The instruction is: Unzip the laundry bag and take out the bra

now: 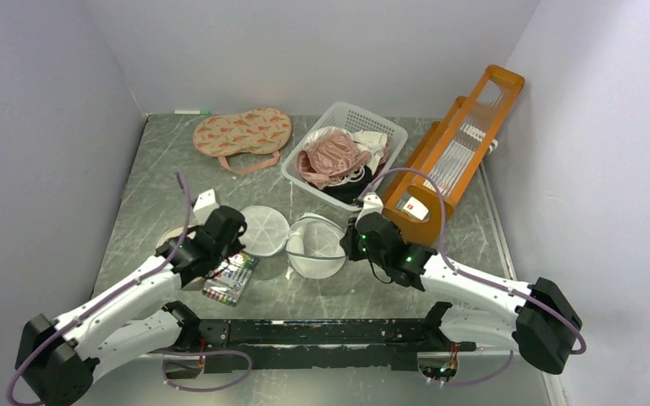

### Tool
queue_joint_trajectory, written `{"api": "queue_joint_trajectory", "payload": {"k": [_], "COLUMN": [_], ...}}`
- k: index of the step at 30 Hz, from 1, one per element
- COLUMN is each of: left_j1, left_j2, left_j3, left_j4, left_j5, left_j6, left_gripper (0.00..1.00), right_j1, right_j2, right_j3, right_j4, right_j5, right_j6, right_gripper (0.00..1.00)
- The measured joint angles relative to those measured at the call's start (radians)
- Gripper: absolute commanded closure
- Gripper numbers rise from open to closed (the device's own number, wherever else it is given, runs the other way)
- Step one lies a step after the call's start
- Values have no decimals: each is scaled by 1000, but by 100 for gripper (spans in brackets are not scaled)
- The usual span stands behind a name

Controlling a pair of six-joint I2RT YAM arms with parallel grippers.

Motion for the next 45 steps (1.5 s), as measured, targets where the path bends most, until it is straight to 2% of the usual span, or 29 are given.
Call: {"api": "queue_joint_trajectory", "payload": {"k": [7, 12, 15, 19, 23, 26, 28, 35, 39, 45], "left_j1": [0, -1, -13, -88, -275, -445, -515, -637, -682, -695], "left_j2": [-148, -141, -89, -28, 60, 163, 230, 389, 455, 596], "left_j3": [179, 270, 317, 391, 501, 550, 552, 530, 531, 546], "left_j4": [-78, -79, -79, -96, -110, -116, -130, -148, -121, -27], "left_j5": [-37, -1, 13, -15, -135, -229, -269, -328, -320, -204], "left_j6": [170, 346, 441, 545, 615, 630, 621, 608, 630, 698], "left_gripper": [93, 93, 93, 93, 93, 93, 93, 93, 93, 93], "right_j1": [0, 0, 0, 0, 0, 0, 0, 0, 0, 0], "right_j2": [61, 139, 178, 182, 121, 16, -69, -370, -446, -486], "right_j3": [48, 146, 208, 254, 259, 266, 285, 447, 526, 547], "right_j4": [14, 24, 26, 25, -11, -75, -128, -281, -329, -372], "right_j5": [-40, -74, -90, -102, -97, -66, -26, 145, 215, 255], "right_j6": [-5, -11, -18, -26, -37, -51, -61, -130, -161, -185], "right_gripper": [89, 88, 79, 51, 32, 26, 22, 19, 19, 19]}}
